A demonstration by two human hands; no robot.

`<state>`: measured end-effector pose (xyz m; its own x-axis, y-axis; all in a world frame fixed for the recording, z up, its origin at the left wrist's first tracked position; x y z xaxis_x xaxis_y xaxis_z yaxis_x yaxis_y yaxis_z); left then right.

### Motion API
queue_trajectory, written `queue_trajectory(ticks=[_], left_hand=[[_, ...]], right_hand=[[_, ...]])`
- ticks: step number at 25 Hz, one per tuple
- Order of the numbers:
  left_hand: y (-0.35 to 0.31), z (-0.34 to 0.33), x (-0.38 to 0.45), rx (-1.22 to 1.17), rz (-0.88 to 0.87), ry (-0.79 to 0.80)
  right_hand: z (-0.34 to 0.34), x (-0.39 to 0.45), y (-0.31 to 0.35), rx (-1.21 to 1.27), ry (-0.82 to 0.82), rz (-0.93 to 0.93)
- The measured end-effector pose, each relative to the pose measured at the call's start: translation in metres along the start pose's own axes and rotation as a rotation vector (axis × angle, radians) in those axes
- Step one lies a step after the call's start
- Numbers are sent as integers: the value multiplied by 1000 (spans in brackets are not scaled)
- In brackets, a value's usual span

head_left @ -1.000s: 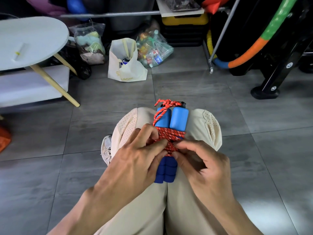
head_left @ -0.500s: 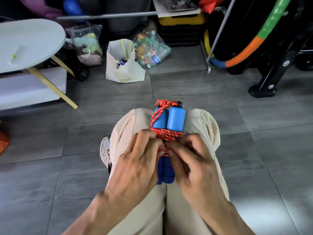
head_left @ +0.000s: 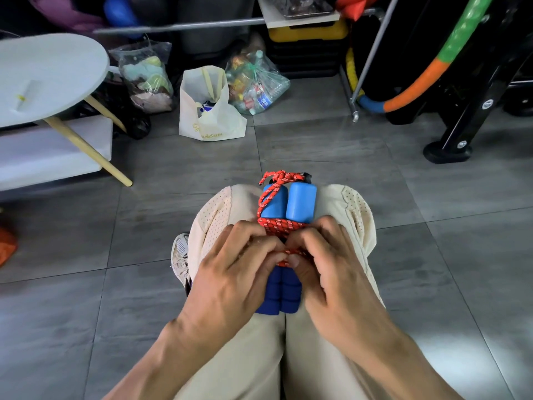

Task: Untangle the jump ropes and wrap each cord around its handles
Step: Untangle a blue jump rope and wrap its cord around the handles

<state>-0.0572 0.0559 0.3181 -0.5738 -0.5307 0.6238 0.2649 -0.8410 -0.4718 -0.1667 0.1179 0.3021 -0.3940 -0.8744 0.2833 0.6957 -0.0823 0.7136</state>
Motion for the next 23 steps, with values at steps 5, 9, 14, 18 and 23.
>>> queue_trajectory(ticks=[5,9,14,18,23], left_hand=[[12,0,2,-176,215,116],[15,-2,12,-259,282,168],[19,-9,23,-213,244,289],[20,-12,28,-113,241,330],[15,-12,26,-58,263,261]], right_hand=[[-2,3,-2,14,142,-19],[-1,6,-9,159,169,-55],[4,6,-10,191,43,-7],[11,0,-16,391,-25,-143],[16,-5,-13,331,-13,-107]])
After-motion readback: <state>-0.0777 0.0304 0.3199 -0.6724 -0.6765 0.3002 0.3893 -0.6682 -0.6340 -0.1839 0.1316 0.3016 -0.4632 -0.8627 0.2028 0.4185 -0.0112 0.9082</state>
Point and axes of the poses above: each hand's wrist, its own x-axis towards the middle knuckle, its own z-axis out of the back of the hand, y = z × x, the point moved 8 cm from there along x, towards the middle knuckle, and after that the axes turned 7 degrees about -y, right-handed, at the moved point
